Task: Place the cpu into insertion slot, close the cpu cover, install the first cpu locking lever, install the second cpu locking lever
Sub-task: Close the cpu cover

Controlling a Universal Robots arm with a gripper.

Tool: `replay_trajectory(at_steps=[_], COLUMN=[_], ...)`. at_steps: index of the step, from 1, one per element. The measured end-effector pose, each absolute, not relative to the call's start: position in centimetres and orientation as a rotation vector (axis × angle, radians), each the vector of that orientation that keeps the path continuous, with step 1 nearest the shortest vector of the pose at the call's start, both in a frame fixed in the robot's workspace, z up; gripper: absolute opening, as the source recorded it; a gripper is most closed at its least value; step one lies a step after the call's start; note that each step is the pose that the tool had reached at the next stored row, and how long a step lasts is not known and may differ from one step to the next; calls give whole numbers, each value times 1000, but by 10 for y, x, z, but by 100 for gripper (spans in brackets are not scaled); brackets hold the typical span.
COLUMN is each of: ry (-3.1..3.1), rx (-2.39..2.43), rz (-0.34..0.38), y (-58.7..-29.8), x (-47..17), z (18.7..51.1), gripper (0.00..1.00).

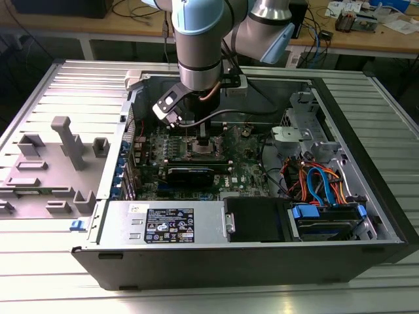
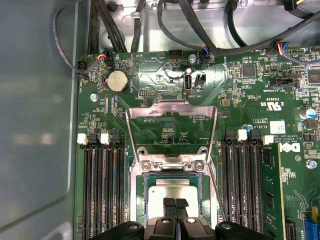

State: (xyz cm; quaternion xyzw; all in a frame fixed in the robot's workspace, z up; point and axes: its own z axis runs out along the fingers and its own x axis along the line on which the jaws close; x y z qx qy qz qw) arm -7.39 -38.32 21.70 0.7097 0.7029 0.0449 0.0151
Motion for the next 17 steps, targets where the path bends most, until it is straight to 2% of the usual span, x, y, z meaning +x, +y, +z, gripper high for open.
replay_trajectory(at_steps=[11, 17], ry=[2185, 2185], rx=[2206, 2206], rz=[136, 135], y=[-383, -383], x=[-74, -74], z=[265, 270], gripper=[11, 11])
